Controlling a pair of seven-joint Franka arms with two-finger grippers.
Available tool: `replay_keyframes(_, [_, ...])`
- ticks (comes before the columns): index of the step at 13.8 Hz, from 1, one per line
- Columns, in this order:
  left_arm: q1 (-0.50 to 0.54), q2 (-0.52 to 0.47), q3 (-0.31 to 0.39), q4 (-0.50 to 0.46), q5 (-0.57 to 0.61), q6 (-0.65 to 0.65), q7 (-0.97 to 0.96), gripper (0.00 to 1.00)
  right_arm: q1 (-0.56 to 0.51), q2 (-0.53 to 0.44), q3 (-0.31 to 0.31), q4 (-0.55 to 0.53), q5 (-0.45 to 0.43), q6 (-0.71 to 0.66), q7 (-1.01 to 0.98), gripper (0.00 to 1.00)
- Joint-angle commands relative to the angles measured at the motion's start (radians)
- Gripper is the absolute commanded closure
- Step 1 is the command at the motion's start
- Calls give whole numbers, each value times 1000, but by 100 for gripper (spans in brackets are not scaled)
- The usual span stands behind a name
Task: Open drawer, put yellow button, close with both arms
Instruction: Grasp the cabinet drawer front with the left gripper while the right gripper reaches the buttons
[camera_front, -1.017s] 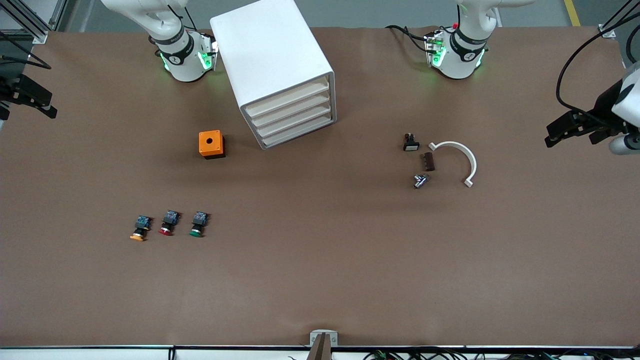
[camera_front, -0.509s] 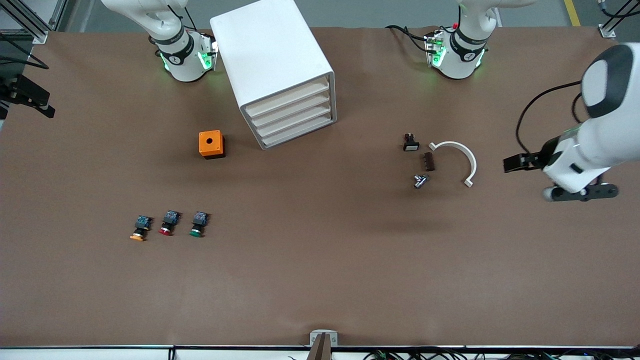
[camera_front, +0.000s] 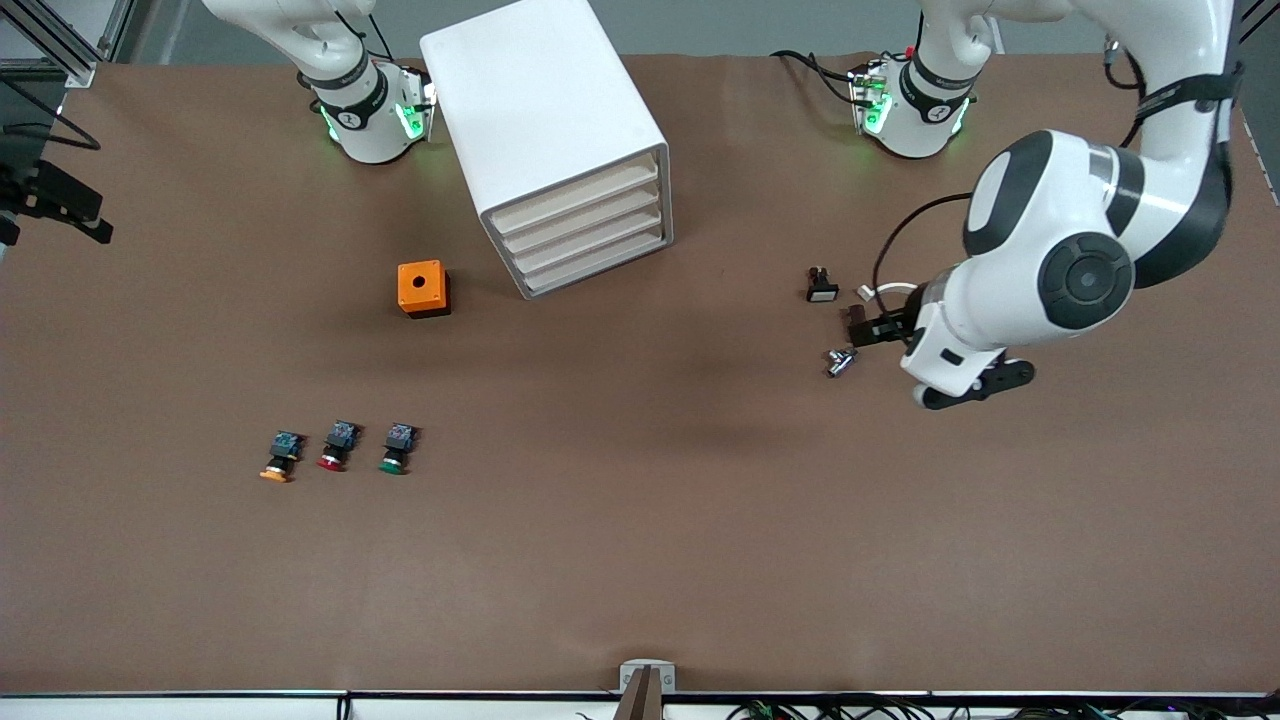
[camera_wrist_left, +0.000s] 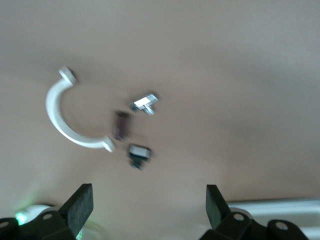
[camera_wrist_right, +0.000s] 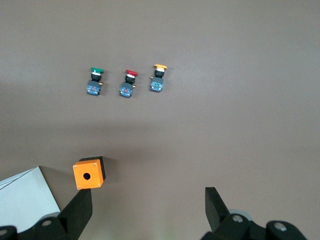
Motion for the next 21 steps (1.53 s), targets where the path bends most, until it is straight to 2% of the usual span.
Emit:
replay_keyframes(1, [-8,79,3,87,-150,-68,-198,0,-30,111,4,48,-15,32,-4,0])
replay_keyframes(5, [-16,149,-2,133,-385,-97,-681,0,-62,183,4,56,-18,58,-9,0])
replay_keyframes(7, [-23,198,-28,156,-439,-112,-894,0,-85,202,4,54,-15,75,-7,0])
replay_keyframes(10, [-24,298,-104,169,-508,-163,-1219,0,-82,248,6,-13,-7,199,12,0])
replay_keyframes(13, [-24,366,-144,169,-600,-204,-1442,0,-81,266,7,-149,1,411,65,0])
replay_keyframes(17, [-33,432,-180,167,-691,-206,-1607,1,-70,355,9,-177,57,537,94,0])
replay_keyframes(21, [-53,471,-183,159,-770,-205,-1685,31,-52,416,10,-266,106,736,109,0])
